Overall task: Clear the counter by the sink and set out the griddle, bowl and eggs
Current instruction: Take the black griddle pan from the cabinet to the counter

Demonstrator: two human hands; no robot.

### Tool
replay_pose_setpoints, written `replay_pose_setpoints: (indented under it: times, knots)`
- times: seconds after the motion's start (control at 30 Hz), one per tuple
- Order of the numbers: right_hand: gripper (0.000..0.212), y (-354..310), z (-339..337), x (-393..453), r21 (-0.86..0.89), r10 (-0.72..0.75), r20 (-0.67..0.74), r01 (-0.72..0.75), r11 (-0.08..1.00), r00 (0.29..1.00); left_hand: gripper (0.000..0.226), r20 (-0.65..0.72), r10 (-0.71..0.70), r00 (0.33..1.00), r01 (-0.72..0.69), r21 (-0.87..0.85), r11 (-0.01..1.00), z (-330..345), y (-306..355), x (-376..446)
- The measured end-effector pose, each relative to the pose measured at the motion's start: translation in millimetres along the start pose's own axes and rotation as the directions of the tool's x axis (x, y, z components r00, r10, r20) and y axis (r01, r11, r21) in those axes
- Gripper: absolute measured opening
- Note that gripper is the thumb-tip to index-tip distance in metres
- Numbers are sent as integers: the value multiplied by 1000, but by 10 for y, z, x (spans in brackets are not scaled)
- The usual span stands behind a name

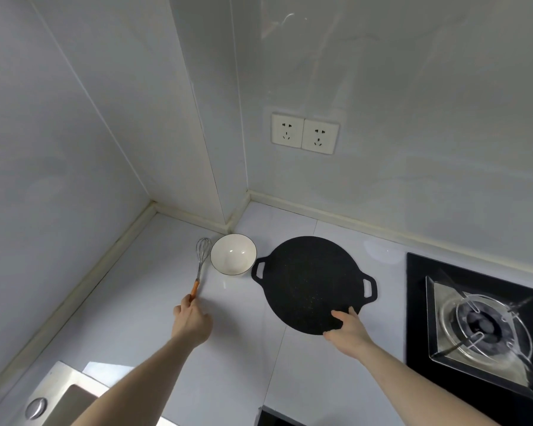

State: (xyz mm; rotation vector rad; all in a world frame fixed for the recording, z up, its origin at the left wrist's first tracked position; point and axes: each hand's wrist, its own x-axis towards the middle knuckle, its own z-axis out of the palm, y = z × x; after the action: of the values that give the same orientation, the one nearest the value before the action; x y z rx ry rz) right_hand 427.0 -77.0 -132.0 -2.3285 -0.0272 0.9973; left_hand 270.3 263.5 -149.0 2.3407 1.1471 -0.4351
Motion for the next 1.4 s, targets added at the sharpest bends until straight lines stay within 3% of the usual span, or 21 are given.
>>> replay_pose_setpoints:
  times: [0.17, 0.33, 0.47, 0.63, 0.8, 1.27, 1.4]
  knots:
    - [77, -45, 95, -12, -137, -1, 88, 13, 991, 996, 57, -8, -37, 999, 37, 12, 999, -112, -31, 77]
    - [77, -45, 116, -16, -200, -5, 77, 20, 979, 997, 51, 17, -19, 1000, 18, 55, 998, -158, -42, 95]
    - [75, 1, 65, -32, -243, -2, 75, 20, 970, 997, 65, 49, -22, 999, 21, 38, 999, -170, -86, 117]
    - [76, 50, 9, -91, -296, 12, 97, 18, 955, 995, 56, 80, -5, 997, -1, 85, 996, -219, -55, 44]
    - [77, 115, -56, -213, -244, 3, 95, 20, 970, 996, 74, 100, 39, 994, -48, 92, 995, -218, 1, -78]
    - [68, 430, -374, -836, -20, -145, -16, 144, 989, 989, 63, -31, 154, 988, -151, 89, 985, -84, 377, -626]
    - [66, 554, -524, -1158, -2, -212, -60, 212, 977, 975, 47, -93, 272, 958, -272, 20, 962, 20, 865, -1119]
